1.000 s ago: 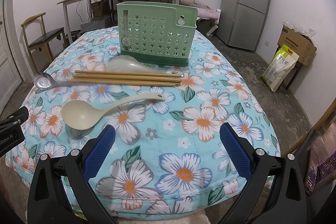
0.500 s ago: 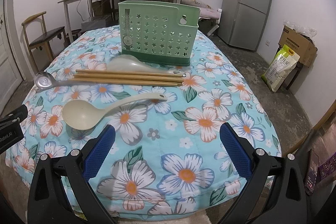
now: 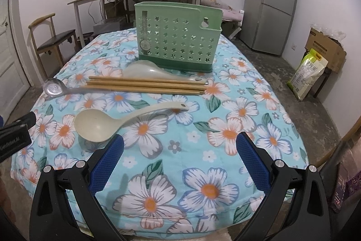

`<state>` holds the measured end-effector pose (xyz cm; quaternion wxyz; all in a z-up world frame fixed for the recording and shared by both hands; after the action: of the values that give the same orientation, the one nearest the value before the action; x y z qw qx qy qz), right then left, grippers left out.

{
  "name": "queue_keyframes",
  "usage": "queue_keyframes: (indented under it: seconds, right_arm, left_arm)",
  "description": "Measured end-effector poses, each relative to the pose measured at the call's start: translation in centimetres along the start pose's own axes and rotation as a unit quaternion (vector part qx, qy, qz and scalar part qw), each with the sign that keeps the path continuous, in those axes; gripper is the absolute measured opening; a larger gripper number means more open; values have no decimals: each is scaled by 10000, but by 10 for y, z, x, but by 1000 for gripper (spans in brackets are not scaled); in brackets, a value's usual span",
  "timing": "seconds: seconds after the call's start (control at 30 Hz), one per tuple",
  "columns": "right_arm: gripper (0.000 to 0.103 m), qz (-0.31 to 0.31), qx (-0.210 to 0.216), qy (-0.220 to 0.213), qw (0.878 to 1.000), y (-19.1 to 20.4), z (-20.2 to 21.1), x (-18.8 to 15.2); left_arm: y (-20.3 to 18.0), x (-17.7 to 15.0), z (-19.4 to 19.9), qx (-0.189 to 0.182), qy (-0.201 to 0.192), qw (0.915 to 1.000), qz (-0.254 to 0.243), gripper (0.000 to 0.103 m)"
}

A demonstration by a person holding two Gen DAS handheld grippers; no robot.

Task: Organize utensils

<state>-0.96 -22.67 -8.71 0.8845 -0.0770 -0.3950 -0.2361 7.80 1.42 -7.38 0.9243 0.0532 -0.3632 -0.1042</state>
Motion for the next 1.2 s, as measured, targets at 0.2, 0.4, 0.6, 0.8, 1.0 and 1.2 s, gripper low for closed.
queue_keyframes:
  seconds: [0.2,0.4,0.6,0.8,1.0,1.2]
  right_arm:
    - [97,-9,-17,301,9995,-2,-19,-13]
    - [97,44,20,710,9975,-2,-45,-29]
    - [97,-91,328,924,9951,-4,-58,-34]
    - [97,-130,540,811,9952,-5,-57,-36]
    - [97,-189,749,755,9941,-8,-55,-35]
    - [97,-165,823,700,9940,-7,-54,-35]
  left_arm:
    - [-5,3,-13,-522,4,9986,125,95]
    - [-31,4,-30,-1199,30,9927,99,95]
    - [-57,-8,-53,-1768,304,9836,206,95]
    - [-72,-21,-57,-1238,275,9894,-703,95]
    - [-66,-16,-53,-1521,398,9860,-559,95]
    - [-55,1,-23,-2556,-160,9666,117,94]
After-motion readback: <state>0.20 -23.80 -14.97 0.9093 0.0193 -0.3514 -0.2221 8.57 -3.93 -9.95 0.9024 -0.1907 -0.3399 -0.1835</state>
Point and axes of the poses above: each gripper's, at about its wrist camera, not at the fingertips, and z roughly against the way its jaws point, y to its left, x to its top, the point moved 9 cm from there along -z, roughly the way its jaws point, and after that the axes turned 7 degrees about -z, right-handed, at the moved point
